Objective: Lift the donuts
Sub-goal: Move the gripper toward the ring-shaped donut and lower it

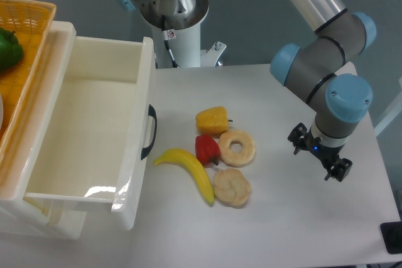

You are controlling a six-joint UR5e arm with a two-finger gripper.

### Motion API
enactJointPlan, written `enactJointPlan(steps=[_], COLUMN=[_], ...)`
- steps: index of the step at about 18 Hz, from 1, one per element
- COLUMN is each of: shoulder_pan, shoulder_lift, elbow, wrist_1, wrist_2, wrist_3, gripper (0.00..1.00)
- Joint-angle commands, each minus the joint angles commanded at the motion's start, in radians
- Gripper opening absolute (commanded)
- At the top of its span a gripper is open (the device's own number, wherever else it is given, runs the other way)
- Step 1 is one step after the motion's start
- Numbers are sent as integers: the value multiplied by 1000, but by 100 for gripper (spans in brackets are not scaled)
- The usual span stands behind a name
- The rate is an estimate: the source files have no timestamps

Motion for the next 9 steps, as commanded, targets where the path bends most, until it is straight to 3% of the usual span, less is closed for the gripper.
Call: enactJointPlan(steps=[6, 9], shoulder_pan=[-5, -5], shoulder_lift=[15, 31], elbow=[-60, -152], wrist_1=[3, 73], wrist_2=[-2, 0], wrist_3=[-9, -15], gripper=[100, 100])
